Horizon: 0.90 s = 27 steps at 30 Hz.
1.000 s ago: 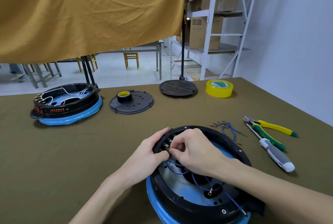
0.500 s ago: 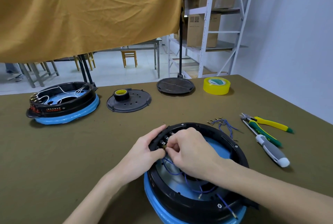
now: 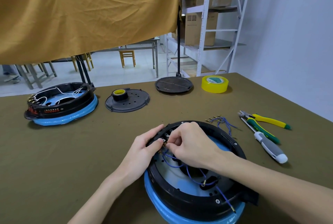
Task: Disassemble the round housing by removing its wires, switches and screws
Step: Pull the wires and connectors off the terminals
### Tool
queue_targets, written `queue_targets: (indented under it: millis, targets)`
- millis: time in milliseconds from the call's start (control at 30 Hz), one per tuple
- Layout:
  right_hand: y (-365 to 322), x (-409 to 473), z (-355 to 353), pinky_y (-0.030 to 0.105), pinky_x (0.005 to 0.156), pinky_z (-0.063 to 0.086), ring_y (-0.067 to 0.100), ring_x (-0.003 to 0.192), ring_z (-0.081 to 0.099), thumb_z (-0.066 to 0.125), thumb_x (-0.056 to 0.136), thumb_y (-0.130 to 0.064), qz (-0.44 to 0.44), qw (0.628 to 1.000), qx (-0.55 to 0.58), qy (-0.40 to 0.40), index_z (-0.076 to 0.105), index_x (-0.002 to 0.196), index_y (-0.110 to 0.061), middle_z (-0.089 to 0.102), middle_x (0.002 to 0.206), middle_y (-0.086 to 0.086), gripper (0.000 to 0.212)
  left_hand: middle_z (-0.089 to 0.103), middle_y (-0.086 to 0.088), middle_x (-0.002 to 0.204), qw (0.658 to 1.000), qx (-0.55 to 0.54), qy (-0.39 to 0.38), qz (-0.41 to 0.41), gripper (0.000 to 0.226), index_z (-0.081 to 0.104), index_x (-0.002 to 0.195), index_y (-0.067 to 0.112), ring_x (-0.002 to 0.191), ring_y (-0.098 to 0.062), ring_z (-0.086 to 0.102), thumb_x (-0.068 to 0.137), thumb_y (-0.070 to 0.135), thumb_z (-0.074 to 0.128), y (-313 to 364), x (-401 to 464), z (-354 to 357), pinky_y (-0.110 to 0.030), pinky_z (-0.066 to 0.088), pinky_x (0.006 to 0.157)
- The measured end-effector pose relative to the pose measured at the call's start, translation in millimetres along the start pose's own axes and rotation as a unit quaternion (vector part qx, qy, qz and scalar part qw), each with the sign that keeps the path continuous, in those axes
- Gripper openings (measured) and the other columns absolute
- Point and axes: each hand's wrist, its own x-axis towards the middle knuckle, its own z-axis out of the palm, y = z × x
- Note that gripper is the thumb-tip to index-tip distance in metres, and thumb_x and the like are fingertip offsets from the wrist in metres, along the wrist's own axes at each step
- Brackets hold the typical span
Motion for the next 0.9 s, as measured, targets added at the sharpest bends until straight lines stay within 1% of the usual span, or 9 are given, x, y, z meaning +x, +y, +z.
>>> queue_targets:
  millis: [67,167,267,533,600,700,800,833,900]
  targets:
    - [-0.2,-0.7,0.8,0.023,0.058,0.05,0.013,0.059,0.063,0.066,0.085,-0.016,0.007,1.0,-0.004,0.007,0.076,0.07,-0.016,0.068,0.059,-0.002,0.017,0.068,0.014,0.136,1.0,-0.015,0.005,-0.006,0.045,0.056,0.146,0.026,0.127,-0.001,0.061,0.105,0.007,0.052,0.3,0.6,1.9,-0.024,0.047,0.109]
    - [3.6,-2.8,0.1,0.018,0.056,0.046,0.011,0.058,0.062,0.067,0.084,-0.016,0.012,1.0,0.007,-0.001,0.075,0.069,-0.016,0.067,0.057,-0.003,0.018,0.069,0.014,0.134,0.999,-0.033,0.008,-0.011,0.045,0.058,0.145,0.026,0.125,-0.002,0.062,0.105,0.006,0.051,0.8,1.3,3.3,-0.027,0.047,0.11]
    - [10.9,1.6,-3.7,0.016,0.055,0.042,0.009,0.058,0.062,0.067,0.085,-0.019,0.026,0.999,-0.015,0.046,0.074,0.069,-0.017,0.067,0.057,-0.006,0.017,0.07,0.012,0.134,0.999,-0.046,0.014,-0.013,0.044,0.059,0.143,0.026,0.125,-0.005,0.064,0.105,0.006,0.051,-1.2,3.2,3.6,-0.03,0.048,0.109]
    - [14.4,-1.0,-4.6,0.018,0.055,0.044,0.005,0.057,0.061,0.069,0.085,-0.029,0.049,0.998,0.016,0.047,0.074,0.071,-0.024,0.065,0.056,-0.013,0.016,0.071,0.013,0.13,0.999,-0.049,0.006,-0.006,0.043,0.063,0.139,0.028,0.121,-0.006,0.066,0.104,0.006,0.053,-1.2,4.9,3.7,-0.029,0.051,0.103]
    - [12.7,-1.5,-7.1,0.022,0.058,0.049,0.004,0.06,0.063,0.069,0.085,-0.032,0.048,0.997,0.018,0.053,0.076,0.074,-0.025,0.067,0.059,-0.013,0.015,0.073,0.012,0.127,0.999,-0.05,0.013,-0.003,0.041,0.065,0.136,0.028,0.118,-0.007,0.068,0.103,0.006,0.055,-0.9,5.3,4.6,-0.029,0.052,0.1]
    - [19.2,2.4,-22.5,0.025,0.065,0.054,0.003,0.066,0.066,0.071,0.088,-0.03,0.051,0.992,0.034,0.108,0.08,0.078,-0.025,0.073,0.068,-0.014,0.015,0.077,0.008,0.117,0.997,-0.064,0.039,-0.007,0.036,0.07,0.127,0.027,0.111,-0.013,0.072,0.101,0.006,0.058,-1.9,4.8,7.0,-0.034,0.056,0.096]
    - [43.8,11.6,-49.6,0.018,0.065,0.048,-0.003,0.065,0.063,0.074,0.089,-0.024,0.083,0.98,0.021,0.182,0.082,0.08,-0.022,0.074,0.071,-0.014,0.013,0.078,0.005,0.114,0.995,-0.079,0.05,-0.016,0.035,0.072,0.123,0.028,0.108,-0.016,0.073,0.1,0.005,0.06,-2.7,5.0,8.5,-0.038,0.056,0.097]
    - [54.5,14.3,-58.9,0.017,0.068,0.048,-0.002,0.067,0.063,0.075,0.089,-0.023,0.102,0.975,0.009,0.199,0.083,0.083,-0.02,0.074,0.074,-0.013,0.011,0.078,0.005,0.113,0.995,-0.083,0.05,-0.019,0.035,0.073,0.122,0.029,0.108,-0.017,0.073,0.1,0.005,0.06,-2.8,5.2,8.7,-0.039,0.056,0.097]
    - [78.3,18.3,-73.6,0.026,0.078,0.054,0.007,0.077,0.067,0.075,0.089,-0.022,0.147,0.966,-0.027,0.21,0.083,0.089,-0.015,0.078,0.083,-0.003,0.011,0.078,0.005,0.112,0.995,-0.088,0.052,-0.021,0.034,0.073,0.121,0.029,0.107,-0.017,0.073,0.1,0.005,0.06,-2.7,5.9,8.4,-0.038,0.056,0.096]
